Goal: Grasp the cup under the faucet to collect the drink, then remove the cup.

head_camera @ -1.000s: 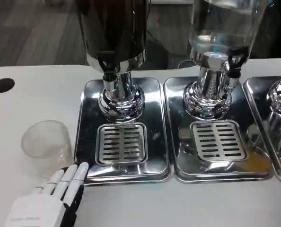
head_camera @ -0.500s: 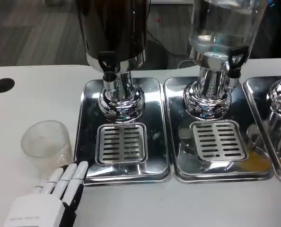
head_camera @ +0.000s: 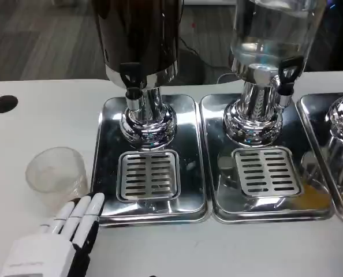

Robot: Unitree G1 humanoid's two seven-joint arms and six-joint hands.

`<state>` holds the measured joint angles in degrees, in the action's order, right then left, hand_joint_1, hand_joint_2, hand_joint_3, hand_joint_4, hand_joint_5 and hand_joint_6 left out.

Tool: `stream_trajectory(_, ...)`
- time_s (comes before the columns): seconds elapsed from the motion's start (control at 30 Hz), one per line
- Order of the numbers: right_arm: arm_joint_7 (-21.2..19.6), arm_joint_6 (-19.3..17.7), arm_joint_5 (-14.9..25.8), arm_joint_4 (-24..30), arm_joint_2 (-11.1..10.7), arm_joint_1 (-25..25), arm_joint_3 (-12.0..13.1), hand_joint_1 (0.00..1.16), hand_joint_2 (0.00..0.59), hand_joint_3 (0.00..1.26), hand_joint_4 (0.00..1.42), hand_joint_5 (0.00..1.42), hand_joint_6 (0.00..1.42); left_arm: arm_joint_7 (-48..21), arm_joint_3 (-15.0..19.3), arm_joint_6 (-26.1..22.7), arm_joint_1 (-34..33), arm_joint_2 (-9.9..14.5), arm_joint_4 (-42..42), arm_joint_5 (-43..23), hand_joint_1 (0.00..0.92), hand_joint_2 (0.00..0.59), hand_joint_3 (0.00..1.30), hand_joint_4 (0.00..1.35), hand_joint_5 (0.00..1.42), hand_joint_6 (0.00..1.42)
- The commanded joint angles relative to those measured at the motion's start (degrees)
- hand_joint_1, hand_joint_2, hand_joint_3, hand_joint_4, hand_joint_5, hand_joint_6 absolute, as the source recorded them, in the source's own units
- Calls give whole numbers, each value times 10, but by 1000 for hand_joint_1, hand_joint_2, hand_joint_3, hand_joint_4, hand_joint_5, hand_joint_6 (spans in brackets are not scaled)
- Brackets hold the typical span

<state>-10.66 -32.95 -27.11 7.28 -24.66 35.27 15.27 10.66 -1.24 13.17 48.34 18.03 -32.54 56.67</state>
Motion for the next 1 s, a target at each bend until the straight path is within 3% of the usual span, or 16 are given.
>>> stream_trajectory(0.03,4,-5,5,8,5,3,3,355,455,168,0,0,0,12,4,8,1,2,6,-8,0,59,40,0,77,193)
stream_trajectory(0.37,7,-1,-1,24,14,15,2,360,453,168,0,0,0,32,38,36,6,3,20,-71,0,63,52,0,105,220)
stream_trajectory(0.7,9,-8,5,17,15,20,5,364,453,168,0,0,0,42,143,68,-18,-12,63,-231,0,43,64,9,186,271)
stream_trajectory(1.0,16,-20,14,12,16,16,-2,357,459,168,0,0,0,25,188,20,-75,-25,99,-264,0,31,66,12,173,268)
